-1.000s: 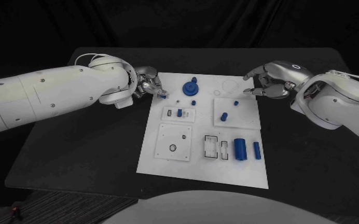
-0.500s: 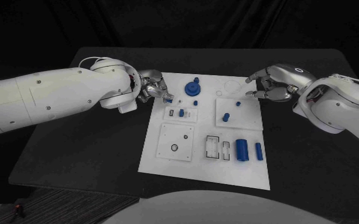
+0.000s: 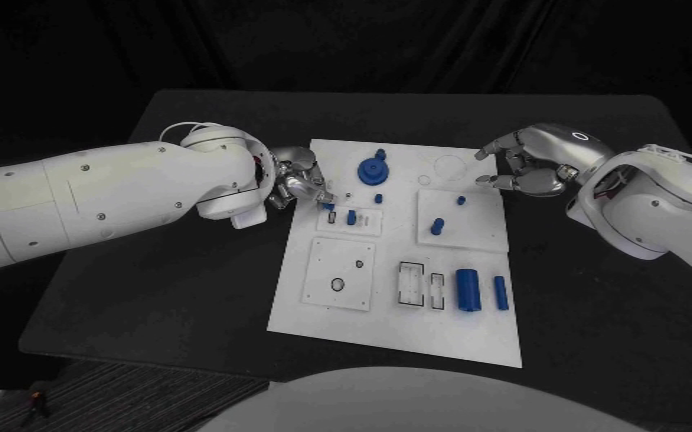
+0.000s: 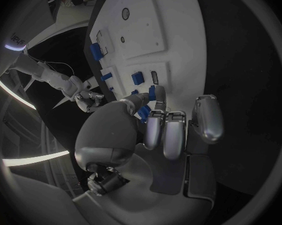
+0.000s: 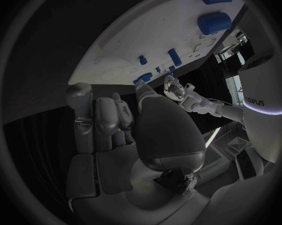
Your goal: Assemble the parts on the task board
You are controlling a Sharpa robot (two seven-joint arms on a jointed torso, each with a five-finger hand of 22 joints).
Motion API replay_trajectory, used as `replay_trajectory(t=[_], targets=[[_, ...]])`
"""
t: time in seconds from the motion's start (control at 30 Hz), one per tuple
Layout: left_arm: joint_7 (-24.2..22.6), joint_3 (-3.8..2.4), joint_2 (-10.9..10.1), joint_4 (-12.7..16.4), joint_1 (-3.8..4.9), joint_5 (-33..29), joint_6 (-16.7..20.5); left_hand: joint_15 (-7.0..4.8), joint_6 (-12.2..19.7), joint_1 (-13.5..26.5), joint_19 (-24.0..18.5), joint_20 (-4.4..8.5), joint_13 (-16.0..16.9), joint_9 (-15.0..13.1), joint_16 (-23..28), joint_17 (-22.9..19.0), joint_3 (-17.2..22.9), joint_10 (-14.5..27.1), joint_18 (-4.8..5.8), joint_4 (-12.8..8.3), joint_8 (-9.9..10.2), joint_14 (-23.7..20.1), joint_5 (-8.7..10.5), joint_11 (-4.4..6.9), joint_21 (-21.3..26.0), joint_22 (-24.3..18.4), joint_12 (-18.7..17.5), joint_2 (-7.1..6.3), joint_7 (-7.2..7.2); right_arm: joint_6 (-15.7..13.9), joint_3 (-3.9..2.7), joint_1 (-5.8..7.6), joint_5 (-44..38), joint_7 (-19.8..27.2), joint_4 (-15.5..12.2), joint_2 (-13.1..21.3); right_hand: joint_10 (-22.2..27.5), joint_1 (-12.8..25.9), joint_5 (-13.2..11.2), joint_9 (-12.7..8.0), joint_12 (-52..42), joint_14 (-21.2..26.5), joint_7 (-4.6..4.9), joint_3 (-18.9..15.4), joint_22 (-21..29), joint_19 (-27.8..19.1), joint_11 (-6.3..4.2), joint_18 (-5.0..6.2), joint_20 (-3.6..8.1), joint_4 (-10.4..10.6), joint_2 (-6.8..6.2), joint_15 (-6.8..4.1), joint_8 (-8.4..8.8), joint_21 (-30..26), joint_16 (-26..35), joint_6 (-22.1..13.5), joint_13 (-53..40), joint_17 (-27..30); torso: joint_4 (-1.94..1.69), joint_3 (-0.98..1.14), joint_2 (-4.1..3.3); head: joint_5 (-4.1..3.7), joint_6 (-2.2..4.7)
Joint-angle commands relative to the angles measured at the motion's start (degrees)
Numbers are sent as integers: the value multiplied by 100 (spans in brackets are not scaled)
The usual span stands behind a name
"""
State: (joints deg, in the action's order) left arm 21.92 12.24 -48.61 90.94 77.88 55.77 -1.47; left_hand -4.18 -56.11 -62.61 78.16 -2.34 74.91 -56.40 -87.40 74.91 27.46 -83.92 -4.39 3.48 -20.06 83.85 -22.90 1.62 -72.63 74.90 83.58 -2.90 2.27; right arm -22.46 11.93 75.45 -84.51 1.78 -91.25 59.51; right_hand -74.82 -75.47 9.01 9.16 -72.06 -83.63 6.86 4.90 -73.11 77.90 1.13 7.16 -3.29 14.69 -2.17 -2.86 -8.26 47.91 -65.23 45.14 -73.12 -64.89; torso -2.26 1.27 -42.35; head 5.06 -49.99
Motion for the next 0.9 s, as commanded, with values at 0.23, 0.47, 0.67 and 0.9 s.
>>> replay_trajectory(t=[0.23, 0.47, 0.67, 0.9], targets=[[-153, -3, 6, 19, -89, 133, 101, 2, -2, 16, 17, 0, 746, -25, 8, 979, 27, 30, -16, 2, -49, 318, 57, 2, 16, 703, -2, 49, -20, -116, -2, -15, -6, 36, -9, 3, 14, -54, 31, -11, 34, 18, -5, -8, 9, -28, -3, 42, -14, -28, 0, 8, -9, -23, 31, 44, 7, 1, -6, -6, -3, 45, -1], [-152, -3, 28, 28, -122, 147, 90, 1, -6, 15, 14, 1, 741, -29, 15, 966, 29, 34, -18, 1, -54, 310, 56, 3, 22, 701, -6, 52, -21, -96, -2, -15, 22, 26, -19, 11, 14, -54, 31, -11, 34, 18, -5, -8, 9, -28, -3, 42, -14, -28, 0, 8, -9, -23, 31, 44, 7, 1, -9, -10, -9, 83, -1], [-99, -3, 19, 40, -145, 150, 1, 1, -6, 14, 9, 1, 740, -33, 19, 957, 32, 35, -20, -1, -57, 306, 53, 4, 30, 698, -7, 54, -22, -71, -2, -15, 38, 10, -23, 26, 22, -55, 48, -13, 45, 20, -5, -9, 11, -28, -3, 43, -13, -29, 0, 8, -10, -30, 41, 46, 19, 11, -24, -13, -9, 36, -1], [-44, -3, 1, 62, -163, 151, -95, 1, -6, 14, 6, 1, 732, -33, 19, 956, 32, 42, -21, -1, -57, 305, 53, 4, 35, 696, -14, 54, -22, -57, -2, -15, 48, 2, -22, 31, 22, -55, 48, -13, 45, 20, -5, -9, 11, -28, -3, 43, -13, -29, 0, 8, -10, -30, 41, 46, 19, 11, -14, -10, -14, 48, -1]])
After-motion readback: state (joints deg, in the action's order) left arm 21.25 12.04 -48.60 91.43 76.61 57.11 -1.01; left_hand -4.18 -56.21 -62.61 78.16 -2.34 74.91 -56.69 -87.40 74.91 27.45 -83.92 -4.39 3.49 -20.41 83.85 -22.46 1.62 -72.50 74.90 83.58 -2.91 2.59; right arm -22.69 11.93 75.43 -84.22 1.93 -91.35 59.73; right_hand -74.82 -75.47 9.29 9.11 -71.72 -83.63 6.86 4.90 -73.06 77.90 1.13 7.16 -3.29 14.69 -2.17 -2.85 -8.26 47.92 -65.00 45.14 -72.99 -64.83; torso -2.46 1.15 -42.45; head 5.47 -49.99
